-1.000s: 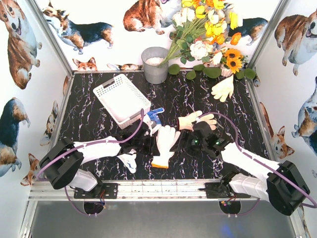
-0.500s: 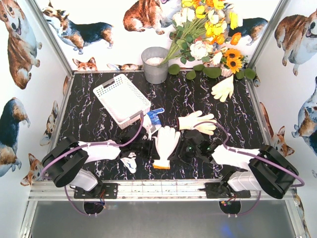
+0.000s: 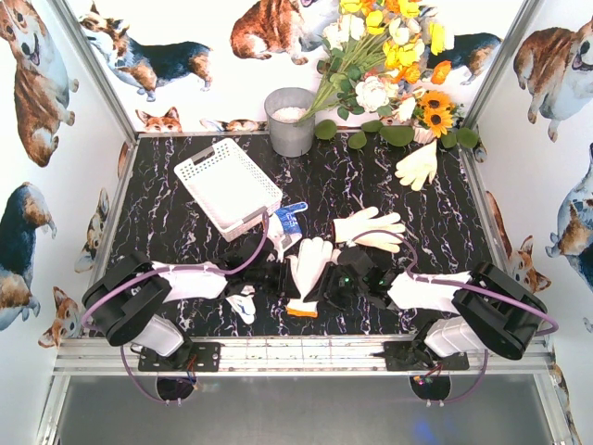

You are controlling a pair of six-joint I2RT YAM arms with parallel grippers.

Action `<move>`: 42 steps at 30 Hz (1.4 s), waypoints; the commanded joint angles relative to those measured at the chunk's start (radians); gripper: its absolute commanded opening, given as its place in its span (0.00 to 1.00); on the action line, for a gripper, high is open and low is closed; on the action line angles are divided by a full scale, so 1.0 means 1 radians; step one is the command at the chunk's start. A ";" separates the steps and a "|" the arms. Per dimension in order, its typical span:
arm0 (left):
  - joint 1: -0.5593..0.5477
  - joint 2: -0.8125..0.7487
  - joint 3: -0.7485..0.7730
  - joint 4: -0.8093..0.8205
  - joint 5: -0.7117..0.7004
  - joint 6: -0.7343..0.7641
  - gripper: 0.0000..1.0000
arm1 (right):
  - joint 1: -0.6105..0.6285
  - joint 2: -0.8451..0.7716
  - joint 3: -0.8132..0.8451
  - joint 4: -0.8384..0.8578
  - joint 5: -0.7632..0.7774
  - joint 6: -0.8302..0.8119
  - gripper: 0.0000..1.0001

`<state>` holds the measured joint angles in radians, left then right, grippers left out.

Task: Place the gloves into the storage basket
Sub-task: Pick up the glove from the center of the board.

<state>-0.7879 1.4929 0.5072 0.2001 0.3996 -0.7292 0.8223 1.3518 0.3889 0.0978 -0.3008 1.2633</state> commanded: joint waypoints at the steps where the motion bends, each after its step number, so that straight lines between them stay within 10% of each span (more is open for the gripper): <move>1: 0.002 -0.008 -0.050 -0.031 -0.055 -0.008 0.16 | 0.012 0.004 0.024 -0.017 0.043 0.004 0.45; 5: 0.003 -0.040 -0.081 -0.021 -0.071 -0.009 0.16 | 0.012 -0.001 0.073 -0.054 0.024 -0.008 0.33; 8: 0.003 -0.055 -0.080 -0.022 -0.076 -0.004 0.17 | 0.012 -0.014 0.110 -0.100 0.021 -0.021 0.00; 19: 0.033 -0.297 0.055 -0.316 -0.340 0.213 0.60 | -0.126 -0.064 0.199 -0.262 -0.164 -0.093 0.00; 29: -0.045 -0.357 0.087 -0.217 -0.314 0.478 0.58 | -0.282 -0.078 0.258 -0.410 -0.310 -0.203 0.00; 42: -0.446 -0.395 0.107 -0.229 -0.737 0.731 0.81 | -0.351 -0.056 0.307 -0.452 -0.420 -0.172 0.00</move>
<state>-1.1412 1.0744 0.5945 -0.0196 -0.1307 -0.1078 0.4793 1.3045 0.6407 -0.3706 -0.6624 1.0760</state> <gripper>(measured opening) 0.796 0.055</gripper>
